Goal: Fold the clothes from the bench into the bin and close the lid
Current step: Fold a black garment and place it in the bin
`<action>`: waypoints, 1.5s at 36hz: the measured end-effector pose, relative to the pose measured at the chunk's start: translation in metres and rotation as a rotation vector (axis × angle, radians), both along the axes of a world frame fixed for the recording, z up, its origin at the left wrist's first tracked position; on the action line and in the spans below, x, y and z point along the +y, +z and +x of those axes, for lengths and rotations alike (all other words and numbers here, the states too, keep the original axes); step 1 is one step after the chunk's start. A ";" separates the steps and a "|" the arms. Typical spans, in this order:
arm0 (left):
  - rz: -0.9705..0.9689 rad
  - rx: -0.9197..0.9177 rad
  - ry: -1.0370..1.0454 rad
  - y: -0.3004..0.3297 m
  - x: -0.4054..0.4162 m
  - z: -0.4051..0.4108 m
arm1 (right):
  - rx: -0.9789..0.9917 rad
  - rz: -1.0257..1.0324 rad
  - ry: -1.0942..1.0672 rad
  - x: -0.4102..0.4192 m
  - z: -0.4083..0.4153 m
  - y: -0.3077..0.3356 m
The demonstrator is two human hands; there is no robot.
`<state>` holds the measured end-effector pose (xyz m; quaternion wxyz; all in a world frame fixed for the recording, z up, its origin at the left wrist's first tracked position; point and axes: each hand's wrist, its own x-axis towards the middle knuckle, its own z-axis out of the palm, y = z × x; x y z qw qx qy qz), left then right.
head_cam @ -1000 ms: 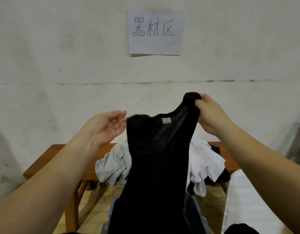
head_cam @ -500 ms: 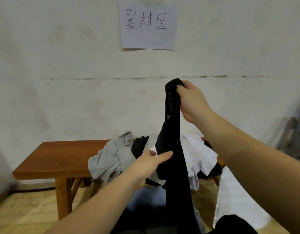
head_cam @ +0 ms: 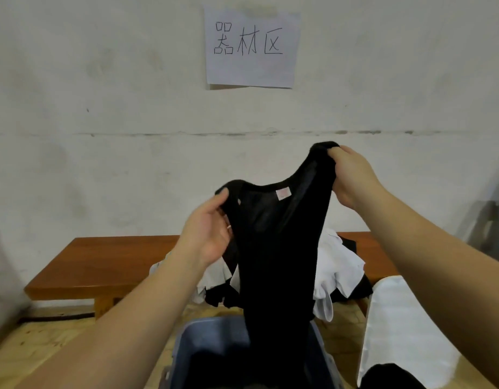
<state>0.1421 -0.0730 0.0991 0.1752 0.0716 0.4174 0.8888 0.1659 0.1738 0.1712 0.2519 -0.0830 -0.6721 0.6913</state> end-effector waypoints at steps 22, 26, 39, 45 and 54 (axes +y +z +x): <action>-0.547 0.531 0.424 0.075 -0.037 -0.025 | 0.012 0.236 0.364 -0.009 0.020 0.015; -0.397 0.461 0.142 0.084 -0.031 -0.018 | 0.094 0.356 0.331 -0.030 0.023 0.024; -0.476 0.634 0.002 0.061 -0.009 0.005 | 0.108 0.435 0.393 -0.079 0.003 0.017; -0.352 0.543 0.053 0.059 -0.012 -0.002 | 0.072 -0.004 0.504 -0.077 -0.012 -0.044; -0.263 0.501 0.067 0.058 -0.026 -0.006 | -0.507 0.852 0.848 -0.072 -0.006 -0.164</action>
